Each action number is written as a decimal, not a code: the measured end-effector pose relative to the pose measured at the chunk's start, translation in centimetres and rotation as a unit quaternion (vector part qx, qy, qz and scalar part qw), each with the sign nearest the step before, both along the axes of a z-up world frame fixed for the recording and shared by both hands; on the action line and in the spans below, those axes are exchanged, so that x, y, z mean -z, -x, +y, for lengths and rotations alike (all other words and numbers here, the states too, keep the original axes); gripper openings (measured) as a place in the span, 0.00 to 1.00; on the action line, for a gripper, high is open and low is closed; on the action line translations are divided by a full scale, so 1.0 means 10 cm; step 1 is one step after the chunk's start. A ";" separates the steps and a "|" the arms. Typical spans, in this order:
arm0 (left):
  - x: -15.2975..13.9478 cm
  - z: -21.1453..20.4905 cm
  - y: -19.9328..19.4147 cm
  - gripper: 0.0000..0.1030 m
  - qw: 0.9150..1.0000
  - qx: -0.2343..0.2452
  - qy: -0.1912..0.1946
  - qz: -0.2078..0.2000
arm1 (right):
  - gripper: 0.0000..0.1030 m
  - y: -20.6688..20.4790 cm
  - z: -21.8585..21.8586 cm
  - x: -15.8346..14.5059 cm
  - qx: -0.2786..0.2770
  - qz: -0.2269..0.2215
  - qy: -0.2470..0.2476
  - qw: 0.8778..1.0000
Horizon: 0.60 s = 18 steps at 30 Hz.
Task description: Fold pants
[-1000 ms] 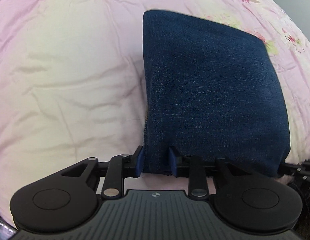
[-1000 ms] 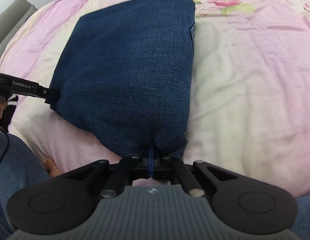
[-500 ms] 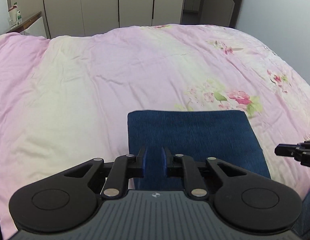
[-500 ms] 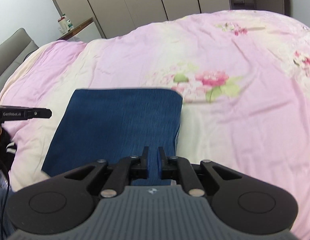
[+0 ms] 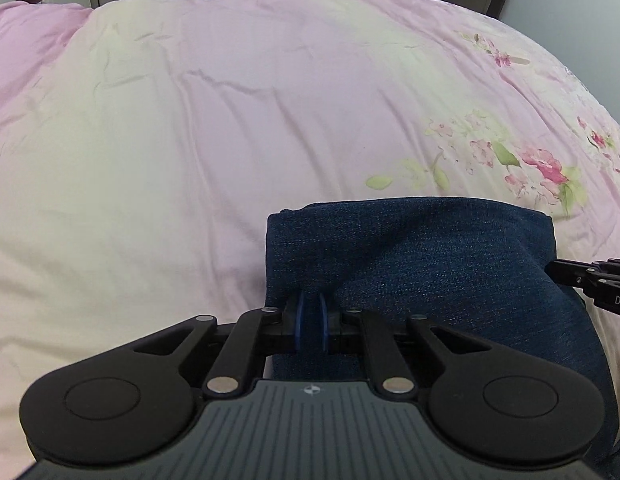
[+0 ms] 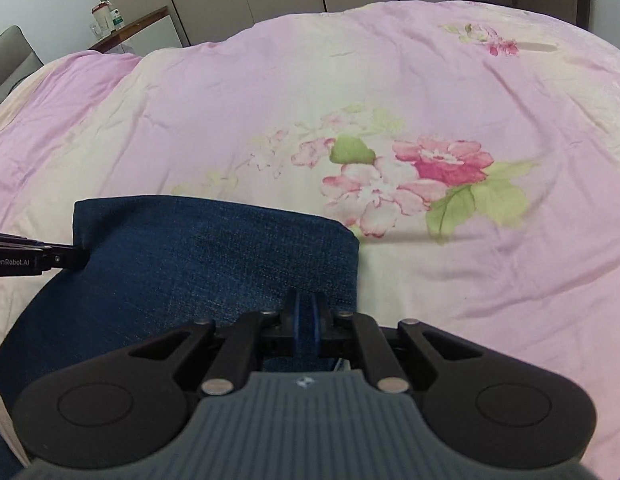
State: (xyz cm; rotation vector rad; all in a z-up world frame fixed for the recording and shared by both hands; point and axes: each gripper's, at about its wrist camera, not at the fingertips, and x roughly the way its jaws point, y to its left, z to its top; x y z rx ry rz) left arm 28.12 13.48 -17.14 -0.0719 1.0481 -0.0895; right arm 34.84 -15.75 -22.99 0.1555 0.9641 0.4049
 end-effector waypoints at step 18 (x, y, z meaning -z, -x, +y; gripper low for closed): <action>0.07 0.83 0.49 0.79 0.965 -0.109 0.232 0.062 | 0.68 0.50 -0.66 0.06 0.089 0.135 -0.202 0.966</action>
